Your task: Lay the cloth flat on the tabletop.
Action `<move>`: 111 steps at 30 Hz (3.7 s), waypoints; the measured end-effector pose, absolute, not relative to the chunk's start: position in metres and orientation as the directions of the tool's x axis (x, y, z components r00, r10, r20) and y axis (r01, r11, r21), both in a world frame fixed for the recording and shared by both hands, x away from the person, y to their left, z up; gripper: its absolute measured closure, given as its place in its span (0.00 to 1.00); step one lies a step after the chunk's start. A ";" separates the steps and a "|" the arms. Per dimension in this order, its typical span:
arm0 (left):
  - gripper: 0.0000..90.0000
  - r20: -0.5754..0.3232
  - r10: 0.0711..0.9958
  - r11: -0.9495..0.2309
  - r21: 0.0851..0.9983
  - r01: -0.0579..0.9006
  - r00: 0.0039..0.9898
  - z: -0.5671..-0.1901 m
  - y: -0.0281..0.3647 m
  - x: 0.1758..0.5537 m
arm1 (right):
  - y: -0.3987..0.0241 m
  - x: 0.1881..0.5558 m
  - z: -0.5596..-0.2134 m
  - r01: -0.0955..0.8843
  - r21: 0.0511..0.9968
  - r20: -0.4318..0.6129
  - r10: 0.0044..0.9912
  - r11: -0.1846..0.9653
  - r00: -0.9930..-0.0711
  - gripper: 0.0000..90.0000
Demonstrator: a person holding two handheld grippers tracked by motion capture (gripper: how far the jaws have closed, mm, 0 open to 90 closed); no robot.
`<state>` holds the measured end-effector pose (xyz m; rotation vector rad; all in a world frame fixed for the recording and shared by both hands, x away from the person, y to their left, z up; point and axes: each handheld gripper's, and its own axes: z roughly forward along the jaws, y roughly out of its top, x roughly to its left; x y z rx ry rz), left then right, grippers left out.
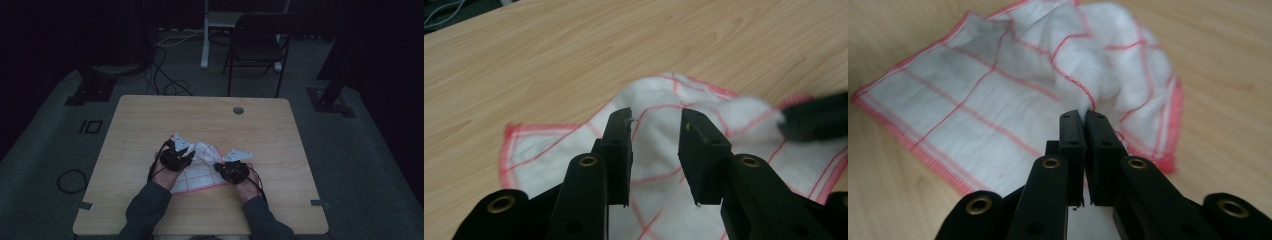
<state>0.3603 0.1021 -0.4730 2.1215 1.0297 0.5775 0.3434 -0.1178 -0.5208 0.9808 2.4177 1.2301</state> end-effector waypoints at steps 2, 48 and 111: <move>0.72 0.079 0.809 -0.436 0.745 0.506 0.582 -0.477 0.096 0.364 | -0.118 0.340 -0.523 0.455 0.788 0.080 0.664 0.414 -0.743 0.97; 0.81 0.045 0.700 -0.553 0.666 0.501 0.713 -0.528 0.066 0.306 | -0.125 0.391 -0.538 0.568 0.705 -0.018 0.811 0.426 -0.585 0.93; 0.82 -0.037 0.569 -0.584 0.685 0.436 0.822 -0.536 0.053 0.277 | -0.149 0.352 -0.503 0.502 0.773 0.012 0.781 0.389 -0.625 0.76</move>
